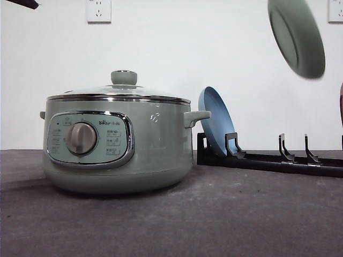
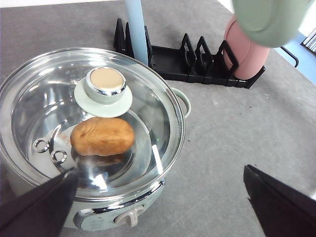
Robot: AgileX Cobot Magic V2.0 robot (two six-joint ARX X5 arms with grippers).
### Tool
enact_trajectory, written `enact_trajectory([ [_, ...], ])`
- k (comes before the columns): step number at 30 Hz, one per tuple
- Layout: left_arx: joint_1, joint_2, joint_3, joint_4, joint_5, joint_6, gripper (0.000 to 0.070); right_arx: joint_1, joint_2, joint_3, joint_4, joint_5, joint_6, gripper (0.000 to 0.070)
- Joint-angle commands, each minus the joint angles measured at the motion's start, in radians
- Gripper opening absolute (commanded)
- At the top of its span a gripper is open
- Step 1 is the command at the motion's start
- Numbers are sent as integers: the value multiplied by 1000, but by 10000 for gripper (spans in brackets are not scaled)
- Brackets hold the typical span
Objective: Transfer potato from steamer to green plate
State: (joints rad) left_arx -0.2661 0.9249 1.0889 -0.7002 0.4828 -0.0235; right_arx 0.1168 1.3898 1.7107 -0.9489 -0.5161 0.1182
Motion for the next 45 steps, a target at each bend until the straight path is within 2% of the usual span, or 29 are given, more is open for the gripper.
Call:
enact_trajectory([
  [1, -4, 10, 21, 9, 9, 12, 675, 35, -29, 23, -19, 24, -68, 5],
  [8, -4, 10, 21, 9, 9, 12, 675, 238, -147, 6, -192, 220, -130, 5],
  [12, -4, 10, 21, 9, 10, 12, 675, 354, -210, -62, -208, 245, -122, 5],
  [21, -4, 10, 21, 9, 9, 12, 675, 594, -339, -400, -175, 509, 34, 5],
  [27, -4, 10, 21, 9, 10, 12, 675, 719, -347, -633, -50, 582, 139, 5],
  [32, -4, 10, 21, 8, 10, 12, 675, 827, -303, -755, 22, 650, 217, 5],
  [37, -4, 10, 21, 7, 9, 11, 675, 901, -232, -803, 40, 724, 238, 5],
  [45, -4, 10, 21, 6, 10, 11, 675, 938, -72, -808, 88, 749, 240, 5],
])
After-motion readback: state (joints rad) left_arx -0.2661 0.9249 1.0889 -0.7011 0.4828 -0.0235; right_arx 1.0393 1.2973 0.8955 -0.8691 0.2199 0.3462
